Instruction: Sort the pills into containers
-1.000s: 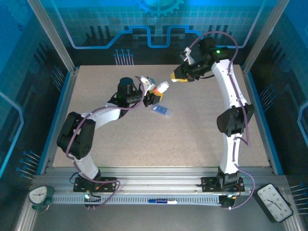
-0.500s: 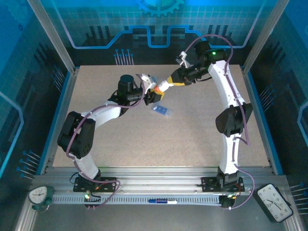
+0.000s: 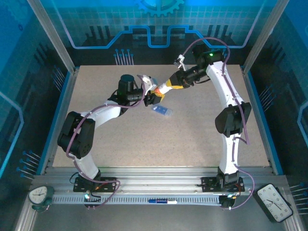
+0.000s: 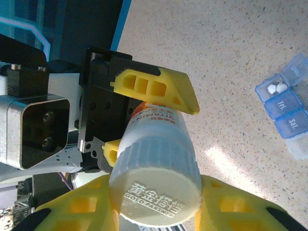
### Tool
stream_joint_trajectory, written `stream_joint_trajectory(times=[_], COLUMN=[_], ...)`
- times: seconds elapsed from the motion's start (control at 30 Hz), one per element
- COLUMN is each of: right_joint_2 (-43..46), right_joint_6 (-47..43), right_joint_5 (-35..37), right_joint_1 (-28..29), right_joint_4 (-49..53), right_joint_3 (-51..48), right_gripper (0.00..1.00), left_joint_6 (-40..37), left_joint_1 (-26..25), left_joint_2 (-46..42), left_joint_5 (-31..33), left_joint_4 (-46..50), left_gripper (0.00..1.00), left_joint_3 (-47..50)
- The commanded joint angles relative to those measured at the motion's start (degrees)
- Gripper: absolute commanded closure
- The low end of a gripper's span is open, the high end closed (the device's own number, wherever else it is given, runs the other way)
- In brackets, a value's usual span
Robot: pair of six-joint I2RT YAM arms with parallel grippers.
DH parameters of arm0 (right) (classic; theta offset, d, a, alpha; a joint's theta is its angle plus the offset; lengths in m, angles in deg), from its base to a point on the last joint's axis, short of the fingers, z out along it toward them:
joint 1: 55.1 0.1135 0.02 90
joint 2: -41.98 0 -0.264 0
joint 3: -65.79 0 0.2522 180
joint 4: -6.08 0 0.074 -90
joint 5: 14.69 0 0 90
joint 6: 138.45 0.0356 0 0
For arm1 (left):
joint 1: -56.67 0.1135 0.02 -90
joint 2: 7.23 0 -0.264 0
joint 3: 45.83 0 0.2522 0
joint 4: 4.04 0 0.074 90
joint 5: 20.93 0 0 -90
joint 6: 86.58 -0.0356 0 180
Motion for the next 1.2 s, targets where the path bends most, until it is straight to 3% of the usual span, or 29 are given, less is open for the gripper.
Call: stream_joint_trajectory(times=[0.0,0.33,0.57,0.9,1.17], right_joint_2=[3.18,5.37,4.32,2.75,0.98], right_joint_6=[-2.09,-3.82,-3.2,5.12,6.31], right_joint_5=[-2.75,-2.38,-1.39,-4.43,-7.26], right_joint_1=[1.0,1.86,2.46,4.48,4.76], right_joint_4=[1.45,2.87,3.07,-2.15,-1.9], right_joint_3=[-1.62,-6.37,-6.0,-7.01,-5.68], right_gripper=[0.65,0.66,0.67,0.7,0.7], left_joint_6=[-4.65,-12.73,-10.51,-3.25,-3.3], left_joint_1=[-0.49,-0.13,-0.12,-0.28,-0.3], left_joint_2=[-2.01,-2.03,-1.66,-1.84,-1.94], left_joint_5=[-5.49,-9.28,-9.98,-8.41,-8.41], left_joint_4=[3.08,15.36,13.07,2.48,2.73], left_gripper=[1.0,1.0,1.0,1.0,1.0], left_joint_3=[-2.57,-7.43,-7.89,-5.26,-5.64])
